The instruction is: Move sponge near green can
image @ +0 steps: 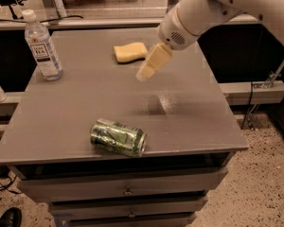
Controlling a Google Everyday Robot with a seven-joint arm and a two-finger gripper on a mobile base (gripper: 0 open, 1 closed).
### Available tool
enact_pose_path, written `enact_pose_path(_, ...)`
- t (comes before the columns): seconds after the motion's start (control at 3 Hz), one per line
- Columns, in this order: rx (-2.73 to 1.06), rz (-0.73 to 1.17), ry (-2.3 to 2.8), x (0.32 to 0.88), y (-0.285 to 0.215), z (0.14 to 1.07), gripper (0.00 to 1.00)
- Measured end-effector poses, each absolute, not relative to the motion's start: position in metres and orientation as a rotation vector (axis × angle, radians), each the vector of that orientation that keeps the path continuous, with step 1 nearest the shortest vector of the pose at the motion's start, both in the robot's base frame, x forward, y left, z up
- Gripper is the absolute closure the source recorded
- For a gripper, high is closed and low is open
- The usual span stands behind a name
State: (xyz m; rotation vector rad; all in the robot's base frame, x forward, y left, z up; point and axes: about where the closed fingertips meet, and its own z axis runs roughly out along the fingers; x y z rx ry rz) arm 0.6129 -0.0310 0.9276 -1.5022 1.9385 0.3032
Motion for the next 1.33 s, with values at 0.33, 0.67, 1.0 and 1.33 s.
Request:
enact_pose_path(0.33,-1.443,0.322,1.918,0.658,-0.014,0.912,0.0)
enact_pose_path(0.67,-1.382,0.313,1.929,0.704,-0.012,0.895,0.0)
enact_pose_path(1.0,-1.302,0.312,1.962,0.739,-0.026,0.879,0.0)
enact_pose_path(1.33,-1.235,0.353,1.989,0.759,-0.025,0.863,0.0)
